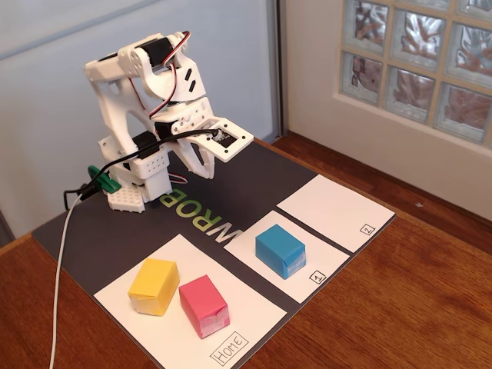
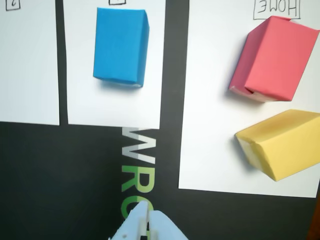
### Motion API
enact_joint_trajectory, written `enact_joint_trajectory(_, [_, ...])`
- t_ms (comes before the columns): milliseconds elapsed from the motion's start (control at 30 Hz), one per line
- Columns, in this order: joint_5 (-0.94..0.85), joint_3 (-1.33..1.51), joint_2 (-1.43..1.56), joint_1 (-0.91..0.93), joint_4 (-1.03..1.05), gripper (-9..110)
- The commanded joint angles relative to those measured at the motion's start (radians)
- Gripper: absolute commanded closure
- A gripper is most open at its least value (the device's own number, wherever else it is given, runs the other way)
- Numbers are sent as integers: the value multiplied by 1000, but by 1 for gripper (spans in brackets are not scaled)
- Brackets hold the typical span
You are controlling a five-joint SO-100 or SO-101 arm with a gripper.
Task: Move box red to home
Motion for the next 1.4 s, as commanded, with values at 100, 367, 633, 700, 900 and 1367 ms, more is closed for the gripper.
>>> enact_joint_trajectory(100, [6,207,221,-46,-17,102])
enact_joint_trajectory(367, [-41,476,442,-6,-72,102])
enact_joint_trajectory(633, [-84,713,604,48,-97,102])
enact_joint_trajectory(700, [-92,765,644,52,-103,102])
enact_joint_trajectory(900, [-95,881,762,40,-104,101])
enact_joint_trajectory(1367, [-91,1015,934,21,-58,102])
